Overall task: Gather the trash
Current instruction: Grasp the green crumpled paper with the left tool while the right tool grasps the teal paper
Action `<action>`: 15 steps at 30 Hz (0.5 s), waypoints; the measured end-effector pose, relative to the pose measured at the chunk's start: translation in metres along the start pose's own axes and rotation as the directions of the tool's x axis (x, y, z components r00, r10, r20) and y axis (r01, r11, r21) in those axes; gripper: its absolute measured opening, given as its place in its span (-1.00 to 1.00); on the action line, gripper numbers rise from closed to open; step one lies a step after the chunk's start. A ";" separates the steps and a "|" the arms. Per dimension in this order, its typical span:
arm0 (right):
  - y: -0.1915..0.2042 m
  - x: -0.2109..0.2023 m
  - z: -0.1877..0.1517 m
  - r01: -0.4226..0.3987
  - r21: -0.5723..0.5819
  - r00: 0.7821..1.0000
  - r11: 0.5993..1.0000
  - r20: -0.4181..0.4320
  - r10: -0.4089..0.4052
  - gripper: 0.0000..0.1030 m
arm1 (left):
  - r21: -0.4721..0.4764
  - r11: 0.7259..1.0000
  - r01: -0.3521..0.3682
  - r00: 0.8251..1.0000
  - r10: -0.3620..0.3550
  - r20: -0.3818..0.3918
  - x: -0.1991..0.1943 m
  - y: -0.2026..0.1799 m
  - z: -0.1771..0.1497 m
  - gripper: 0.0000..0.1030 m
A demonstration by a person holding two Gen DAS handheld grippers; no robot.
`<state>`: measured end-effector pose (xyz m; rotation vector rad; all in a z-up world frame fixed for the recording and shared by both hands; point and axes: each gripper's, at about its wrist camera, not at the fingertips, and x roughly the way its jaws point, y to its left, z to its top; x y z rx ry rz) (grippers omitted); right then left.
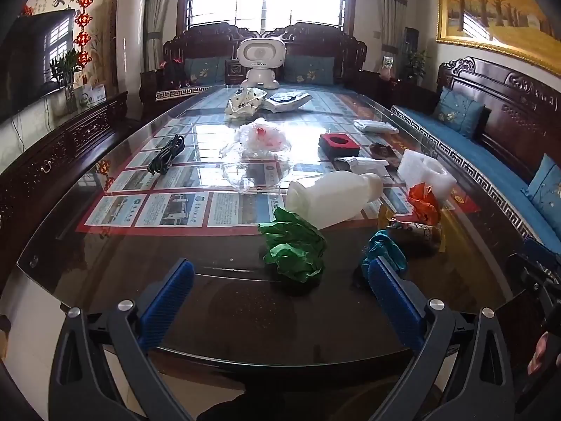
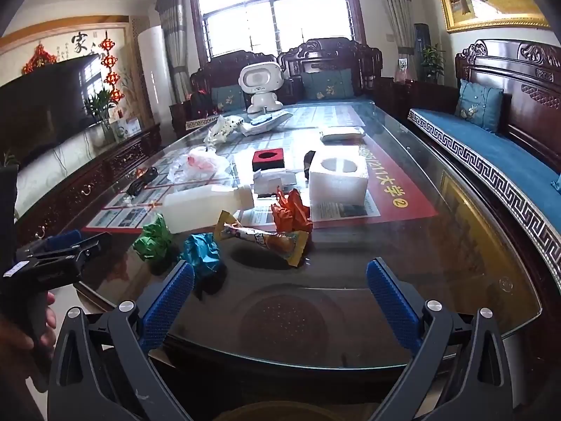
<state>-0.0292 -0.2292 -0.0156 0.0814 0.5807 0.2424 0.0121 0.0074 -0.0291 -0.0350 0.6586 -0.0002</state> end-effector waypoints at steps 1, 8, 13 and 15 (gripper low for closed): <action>0.000 0.000 0.000 0.002 0.006 1.000 1.000 0.003 -0.002 0.84 | 0.000 1.000 0.006 1.000 -0.006 0.003 0.001 0.001 0.000 0.93; 0.001 0.007 0.001 0.030 0.003 1.000 1.000 -0.009 -0.030 0.84 | -0.090 0.990 0.111 0.994 -0.111 0.005 0.019 0.025 0.002 0.93; 0.005 0.011 0.000 0.026 0.009 1.000 1.000 -0.003 -0.026 0.84 | -0.017 0.995 0.101 0.995 -0.101 -0.017 0.038 0.021 0.009 0.93; 0.007 0.014 0.001 0.018 0.008 1.000 1.000 -0.006 -0.018 0.84 | 0.004 0.994 0.109 0.993 -0.109 -0.043 0.047 0.018 0.010 0.93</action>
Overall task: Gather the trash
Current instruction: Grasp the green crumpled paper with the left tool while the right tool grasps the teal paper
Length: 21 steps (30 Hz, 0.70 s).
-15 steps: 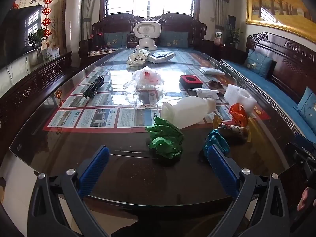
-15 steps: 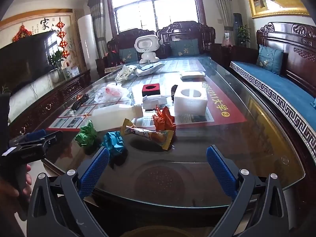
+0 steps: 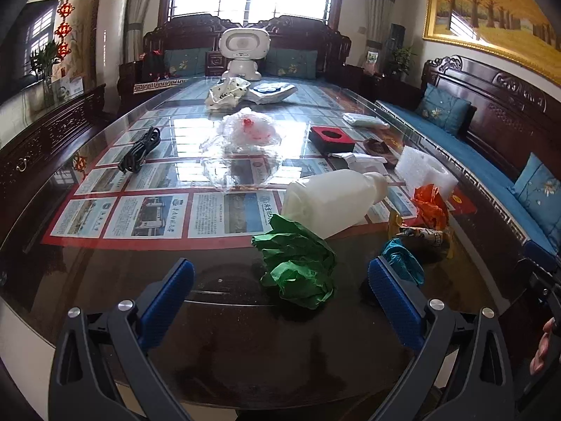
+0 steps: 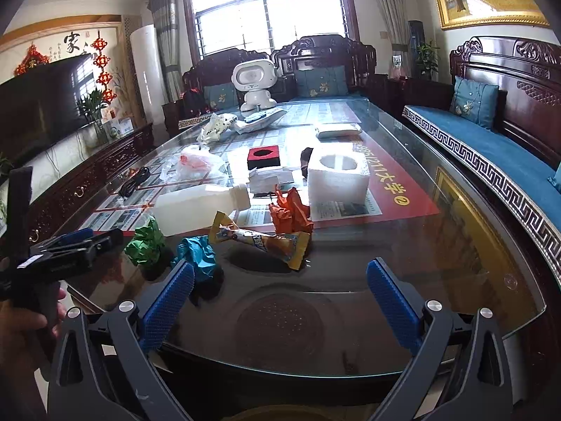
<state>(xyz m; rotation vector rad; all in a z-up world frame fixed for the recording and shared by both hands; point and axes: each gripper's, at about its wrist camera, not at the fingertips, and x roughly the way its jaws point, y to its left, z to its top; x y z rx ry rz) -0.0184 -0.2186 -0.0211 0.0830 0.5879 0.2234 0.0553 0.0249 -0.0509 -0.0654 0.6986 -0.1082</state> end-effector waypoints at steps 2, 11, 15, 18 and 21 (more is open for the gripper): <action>0.002 0.003 0.001 -0.010 0.000 1.000 1.000 0.000 0.010 0.84 | 0.016 1.000 0.009 1.000 -0.008 -0.021 0.008 -0.002 0.001 0.93; 0.007 0.014 0.004 -0.049 -0.012 0.999 0.999 -0.024 0.049 0.84 | 0.055 0.998 0.020 0.995 -0.015 -0.094 0.047 0.000 0.005 0.92; 0.000 0.021 0.004 -0.178 0.036 0.983 0.983 -0.047 0.180 0.84 | 0.018 0.994 0.112 0.988 -0.110 -0.104 0.056 0.007 0.007 0.92; -0.003 0.026 0.005 -0.223 0.052 0.974 0.973 -0.020 0.224 0.84 | 0.012 0.989 0.149 0.983 -0.146 -0.115 0.060 0.011 0.008 0.92; -0.006 0.033 0.003 -0.196 0.066 0.978 0.978 -0.058 0.200 0.84 | 0.015 0.987 0.158 0.980 -0.155 -0.122 0.065 0.012 0.008 0.91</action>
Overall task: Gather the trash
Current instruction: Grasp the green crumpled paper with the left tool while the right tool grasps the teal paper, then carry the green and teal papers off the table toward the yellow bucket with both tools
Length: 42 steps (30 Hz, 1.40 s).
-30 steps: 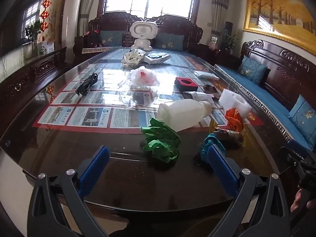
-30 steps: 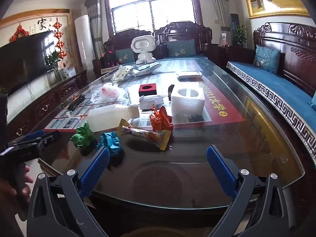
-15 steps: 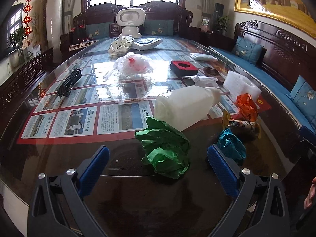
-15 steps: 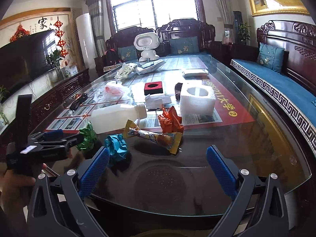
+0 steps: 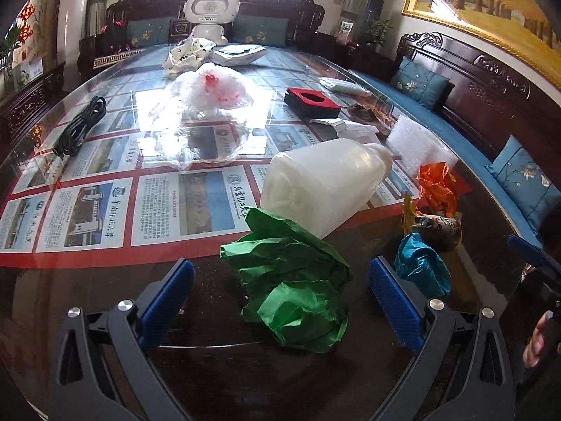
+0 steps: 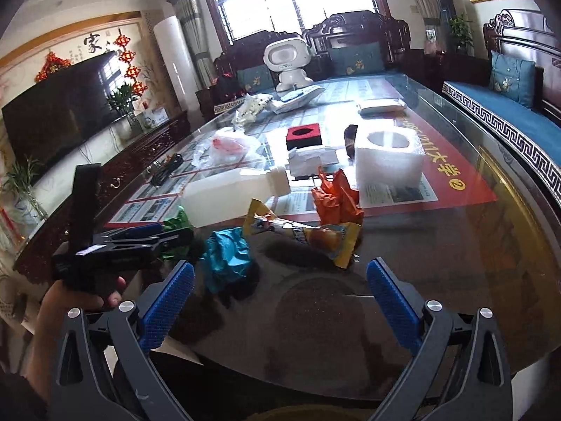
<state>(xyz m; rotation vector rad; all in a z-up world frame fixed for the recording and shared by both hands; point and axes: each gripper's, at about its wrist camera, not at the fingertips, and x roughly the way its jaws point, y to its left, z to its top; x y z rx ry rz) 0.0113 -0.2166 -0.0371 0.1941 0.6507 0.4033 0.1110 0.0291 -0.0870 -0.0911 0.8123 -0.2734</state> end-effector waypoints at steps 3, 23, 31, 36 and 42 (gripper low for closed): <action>-0.003 0.007 -0.002 0.033 -0.017 0.999 0.999 -0.030 -0.033 0.84 | 0.023 1.000 -0.020 1.000 0.020 -0.011 0.003 -0.003 0.002 0.77; 0.006 0.009 -0.008 0.066 -0.060 0.996 0.996 -0.048 -0.069 0.84 | 0.051 0.999 0.008 1.000 -0.007 -0.013 -0.006 -0.006 -0.003 -0.14; 0.020 0.026 -0.011 0.050 -0.062 0.996 0.997 -0.073 -0.054 0.84 | 0.047 0.996 0.079 0.996 -0.081 0.033 -0.028 -0.007 -0.010 -0.16; 0.037 0.047 -0.008 0.019 -0.085 0.994 0.996 -0.103 -0.027 0.84 | 0.019 0.993 0.116 0.992 -0.117 0.049 -0.042 0.000 -0.016 -0.16; 0.048 0.076 -0.005 0.032 -0.109 0.988 0.994 -0.148 -0.048 0.84 | 0.004 0.991 0.130 0.990 -0.130 0.060 -0.055 0.015 -0.020 -0.15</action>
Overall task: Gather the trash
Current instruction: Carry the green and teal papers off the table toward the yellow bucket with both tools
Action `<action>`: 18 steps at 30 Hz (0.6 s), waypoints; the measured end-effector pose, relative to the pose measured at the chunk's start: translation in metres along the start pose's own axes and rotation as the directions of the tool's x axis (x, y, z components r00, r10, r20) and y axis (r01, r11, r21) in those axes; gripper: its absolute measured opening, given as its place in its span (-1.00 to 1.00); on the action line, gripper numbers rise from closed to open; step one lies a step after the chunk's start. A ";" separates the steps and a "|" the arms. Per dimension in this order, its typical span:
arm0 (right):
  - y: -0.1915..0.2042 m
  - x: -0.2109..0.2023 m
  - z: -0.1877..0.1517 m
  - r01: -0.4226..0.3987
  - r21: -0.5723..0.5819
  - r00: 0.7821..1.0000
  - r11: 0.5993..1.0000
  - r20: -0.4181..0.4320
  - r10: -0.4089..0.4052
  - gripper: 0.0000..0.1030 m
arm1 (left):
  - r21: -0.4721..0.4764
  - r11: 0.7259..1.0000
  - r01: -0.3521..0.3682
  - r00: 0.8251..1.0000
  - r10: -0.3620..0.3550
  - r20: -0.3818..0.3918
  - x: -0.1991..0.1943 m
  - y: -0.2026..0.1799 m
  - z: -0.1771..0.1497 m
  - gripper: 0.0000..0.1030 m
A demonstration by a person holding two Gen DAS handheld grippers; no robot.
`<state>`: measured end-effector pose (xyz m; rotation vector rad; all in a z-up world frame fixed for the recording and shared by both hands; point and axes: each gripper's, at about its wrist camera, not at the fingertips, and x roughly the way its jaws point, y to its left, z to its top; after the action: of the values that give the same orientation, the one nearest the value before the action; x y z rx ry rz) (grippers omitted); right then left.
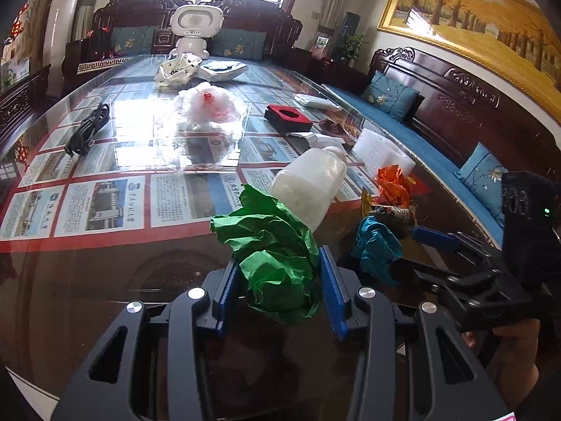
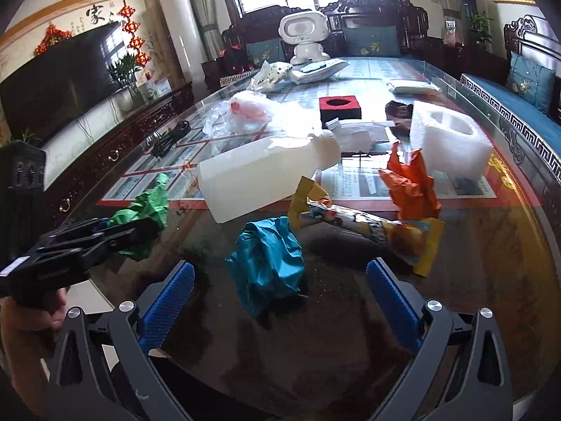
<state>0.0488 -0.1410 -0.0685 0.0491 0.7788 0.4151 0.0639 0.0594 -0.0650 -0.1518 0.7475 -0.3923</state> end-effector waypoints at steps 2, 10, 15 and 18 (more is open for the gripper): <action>0.002 0.009 0.002 0.016 -0.005 1.000 1.000 -0.020 -0.016 0.80 | -0.003 1.000 0.001 1.000 -0.001 0.003 -0.004 0.003 -0.001 -0.15; 0.003 0.020 0.005 0.033 -0.046 0.998 0.998 -0.044 -0.035 -0.31 | -0.017 0.999 0.033 0.999 -0.032 0.017 -0.011 0.007 -0.002 -0.15; -0.002 0.008 0.000 -0.002 -0.036 1.000 0.999 -0.020 0.001 -0.40 | 0.001 0.998 0.062 0.998 -0.062 0.021 -0.014 -0.001 -0.003 -0.15; -0.005 -0.004 -0.002 -0.009 -0.038 1.000 0.999 0.000 0.009 -0.40 | 0.012 0.997 0.076 0.997 -0.076 0.022 -0.018 -0.010 -0.005 -0.15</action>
<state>0.0464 -0.1471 -0.0676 0.0168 0.7707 0.4382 0.0452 0.0577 -0.0545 -0.1745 0.7191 -0.4664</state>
